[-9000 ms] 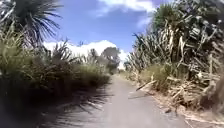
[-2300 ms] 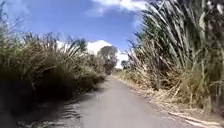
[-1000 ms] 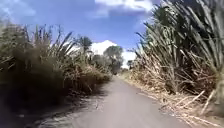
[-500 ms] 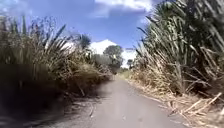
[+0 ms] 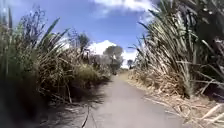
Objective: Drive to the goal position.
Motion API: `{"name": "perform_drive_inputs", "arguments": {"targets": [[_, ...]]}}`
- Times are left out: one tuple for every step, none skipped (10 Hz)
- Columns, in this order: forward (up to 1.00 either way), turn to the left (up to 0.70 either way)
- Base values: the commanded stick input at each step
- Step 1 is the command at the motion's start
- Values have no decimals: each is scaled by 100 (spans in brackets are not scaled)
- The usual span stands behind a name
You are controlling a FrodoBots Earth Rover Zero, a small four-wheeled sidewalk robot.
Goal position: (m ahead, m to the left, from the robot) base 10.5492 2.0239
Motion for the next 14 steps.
{"name": "perform_drive_inputs", "arguments": {"targets": [[70, 0], [62, 0], [54, 0], [45, 0], [45, 0], [45, 0], [31, 0], [18, 0], [5, 0], [0, 0], [0, 0], [0, 0], [0, 0], [0, 0]]}}
